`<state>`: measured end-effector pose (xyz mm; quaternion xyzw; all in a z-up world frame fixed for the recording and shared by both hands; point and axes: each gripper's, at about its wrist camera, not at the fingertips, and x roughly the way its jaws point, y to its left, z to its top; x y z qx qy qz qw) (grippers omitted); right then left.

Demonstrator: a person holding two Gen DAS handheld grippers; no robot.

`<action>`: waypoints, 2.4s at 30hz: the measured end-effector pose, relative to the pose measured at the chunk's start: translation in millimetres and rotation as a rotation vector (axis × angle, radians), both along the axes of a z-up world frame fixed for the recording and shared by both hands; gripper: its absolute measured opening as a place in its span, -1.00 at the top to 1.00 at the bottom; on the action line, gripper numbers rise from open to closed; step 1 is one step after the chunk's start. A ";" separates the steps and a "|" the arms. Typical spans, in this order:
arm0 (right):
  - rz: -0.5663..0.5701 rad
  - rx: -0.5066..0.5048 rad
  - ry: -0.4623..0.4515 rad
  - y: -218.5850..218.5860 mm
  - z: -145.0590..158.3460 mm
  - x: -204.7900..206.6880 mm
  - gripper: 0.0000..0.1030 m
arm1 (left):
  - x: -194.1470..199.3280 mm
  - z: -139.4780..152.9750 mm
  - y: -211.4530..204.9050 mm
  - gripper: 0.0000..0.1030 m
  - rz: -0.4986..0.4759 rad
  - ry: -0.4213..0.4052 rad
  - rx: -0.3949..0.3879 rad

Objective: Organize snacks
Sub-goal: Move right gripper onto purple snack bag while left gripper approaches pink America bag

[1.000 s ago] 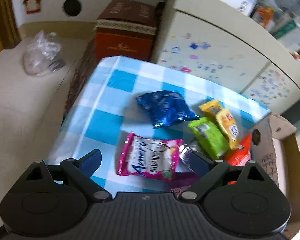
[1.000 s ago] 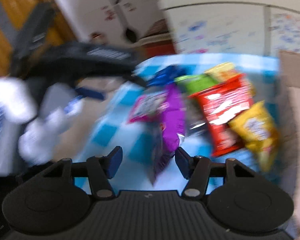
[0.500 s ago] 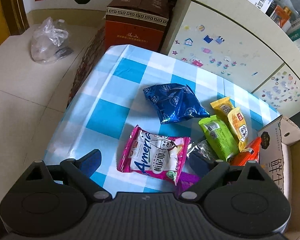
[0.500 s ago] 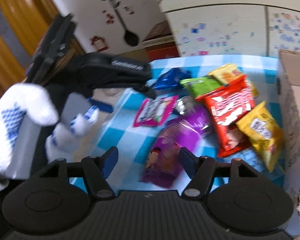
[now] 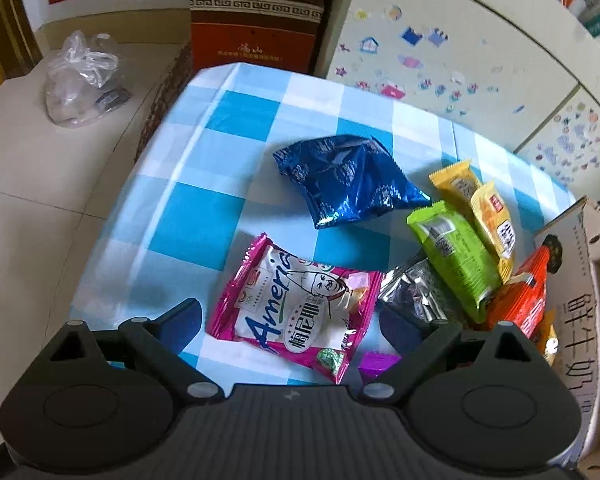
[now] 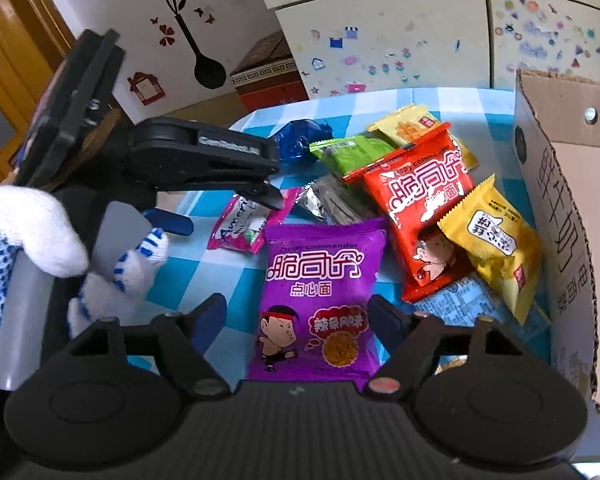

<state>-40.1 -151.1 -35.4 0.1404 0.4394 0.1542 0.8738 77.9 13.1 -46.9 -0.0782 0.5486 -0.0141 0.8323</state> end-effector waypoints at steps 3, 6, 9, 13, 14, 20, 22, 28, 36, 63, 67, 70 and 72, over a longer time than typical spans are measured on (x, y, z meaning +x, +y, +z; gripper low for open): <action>-0.003 0.000 0.003 0.8 -1.3 1.1 -0.60 | 2.8 -8.1 -1.6 -0.92 0.000 0.009 0.008; -0.003 -0.004 0.014 2.5 -3.9 2.8 -0.61 | 6.6 -16.0 -2.7 -0.96 -0.004 0.017 0.011; -0.009 0.002 0.029 3.5 -7.0 4.0 -0.62 | 9.1 -22.5 -4.5 -1.00 -0.015 0.019 0.023; -0.014 -0.013 0.027 8.1 -7.5 5.8 -0.68 | 7.7 -23.7 -13.4 -1.00 -0.073 0.023 0.086; -0.012 -0.016 0.025 9.9 -7.6 6.4 -0.72 | 6.8 -24.8 -17.6 -1.00 -0.106 0.027 0.114; -0.030 -0.035 0.015 16.1 -10.8 9.7 -0.76 | 5.4 -25.9 -15.8 -1.00 -0.128 0.028 0.112; -0.028 -0.041 0.012 17.1 -10.8 9.8 -0.79 | 5.5 -26.1 -16.3 -1.00 -0.136 0.026 0.116; -0.027 -0.039 0.006 17.0 -9.4 10.0 -0.82 | 6.8 -25.0 -16.4 -1.00 -0.147 0.037 0.120; -0.017 -0.091 -0.006 23.2 -10.0 9.7 -0.82 | 7.1 -21.7 0.4 -0.95 -0.059 0.040 0.122; -0.067 -0.032 0.027 14.0 -9.2 5.7 -0.28 | -32.3 -0.1 29.3 -0.11 -0.006 -0.055 0.044; -0.070 -0.022 0.005 12.4 -1.5 0.7 -0.28 | -45.7 0.3 35.9 -0.11 0.015 -0.058 0.019; -0.078 -0.022 -0.001 10.0 2.3 -3.2 -0.28 | -51.0 -1.9 39.0 -0.11 0.026 -0.060 0.010; -0.082 -0.017 -0.003 6.9 4.5 -5.0 -0.28 | -52.1 -2.7 40.3 -0.15 0.027 -0.065 -0.009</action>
